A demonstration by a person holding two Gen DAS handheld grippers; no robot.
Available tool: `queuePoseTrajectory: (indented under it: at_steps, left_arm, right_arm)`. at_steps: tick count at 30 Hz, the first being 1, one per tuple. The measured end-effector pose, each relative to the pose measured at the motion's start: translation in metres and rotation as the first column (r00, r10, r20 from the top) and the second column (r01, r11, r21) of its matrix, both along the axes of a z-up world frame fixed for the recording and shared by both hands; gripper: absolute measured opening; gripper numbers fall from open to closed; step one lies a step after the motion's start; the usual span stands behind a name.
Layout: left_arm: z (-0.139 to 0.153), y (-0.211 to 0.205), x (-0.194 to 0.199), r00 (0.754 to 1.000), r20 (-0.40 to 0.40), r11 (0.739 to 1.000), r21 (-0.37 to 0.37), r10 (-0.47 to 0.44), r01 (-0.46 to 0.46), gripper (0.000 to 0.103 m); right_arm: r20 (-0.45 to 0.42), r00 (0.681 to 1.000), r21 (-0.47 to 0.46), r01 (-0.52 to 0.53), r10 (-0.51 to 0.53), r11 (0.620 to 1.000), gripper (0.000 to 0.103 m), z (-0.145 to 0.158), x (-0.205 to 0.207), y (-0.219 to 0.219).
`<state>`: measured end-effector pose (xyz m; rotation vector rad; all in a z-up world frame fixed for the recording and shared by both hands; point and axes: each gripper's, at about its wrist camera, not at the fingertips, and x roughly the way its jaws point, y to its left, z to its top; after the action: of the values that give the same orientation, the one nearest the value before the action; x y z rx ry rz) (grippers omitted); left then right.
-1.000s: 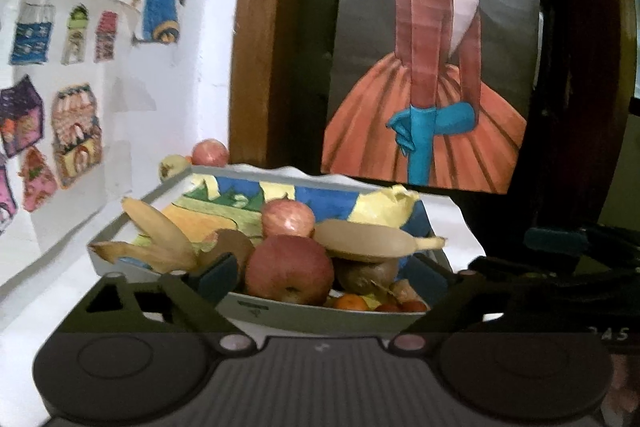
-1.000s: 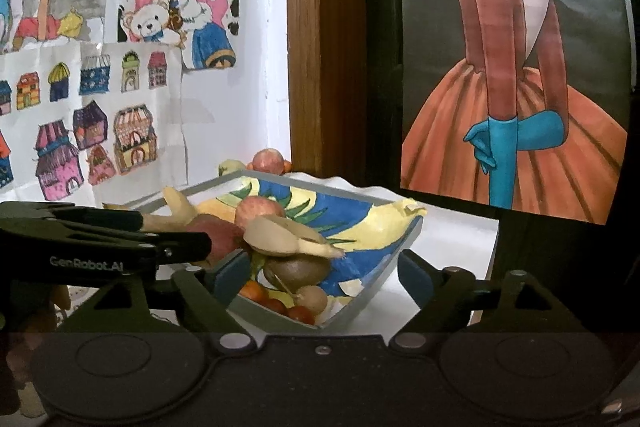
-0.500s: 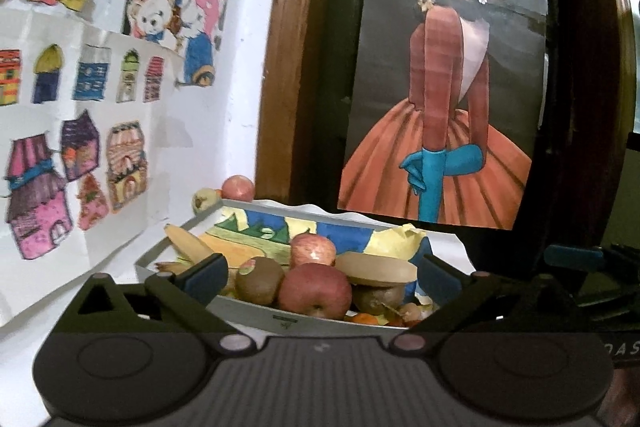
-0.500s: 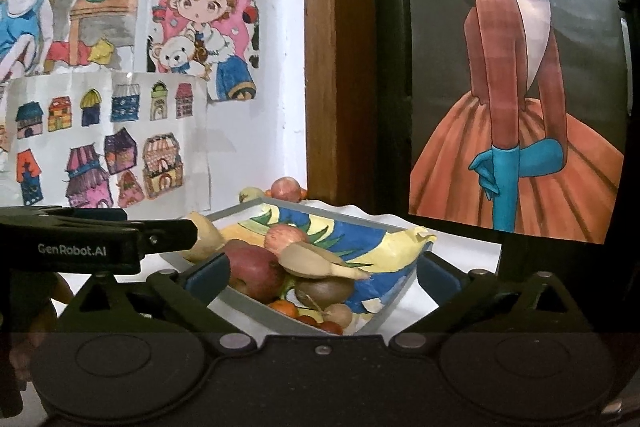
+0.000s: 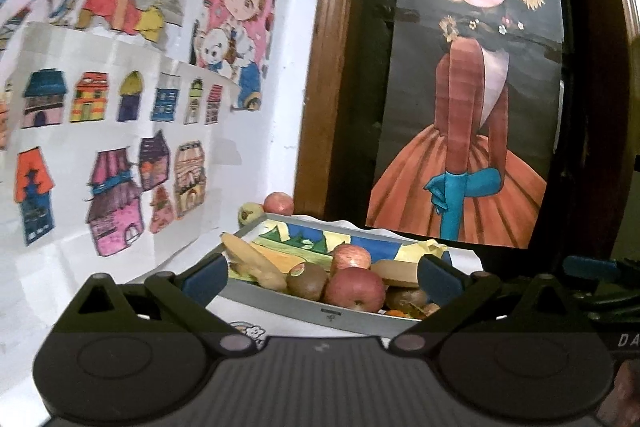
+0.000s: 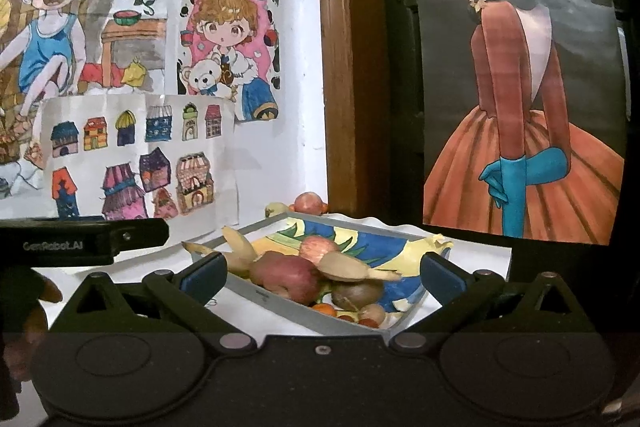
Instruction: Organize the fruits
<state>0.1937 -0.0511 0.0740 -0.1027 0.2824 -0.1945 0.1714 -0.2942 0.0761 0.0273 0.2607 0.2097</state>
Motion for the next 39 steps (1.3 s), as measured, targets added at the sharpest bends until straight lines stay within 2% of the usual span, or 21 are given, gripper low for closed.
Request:
queuePoseTrajectory:
  at_steps: [10, 20, 39]
  left_arm:
    - [0.002, 0.026, -0.040, 0.999, 0.022, 0.999, -0.036, 0.033, -0.033, 0.103]
    - [-0.008, 0.043, -0.072, 0.997, 0.044, 0.997, -0.044, 0.066, -0.064, 0.103]
    - [-0.039, 0.056, -0.087, 0.996, 0.026, 0.996, -0.033, 0.080, -0.079, 0.103]
  right_arm:
    - [0.031, 0.999, 0.026, 0.005, -0.005, 1.000, 0.102, 0.001, -0.036, 0.023]
    - [0.054, 0.997, 0.025, 0.051, -0.052, 0.998, 0.102, -0.005, -0.066, 0.038]
    - [0.044, 0.993, 0.010, 0.109, -0.109, 0.994, 0.102, -0.032, -0.078, 0.054]
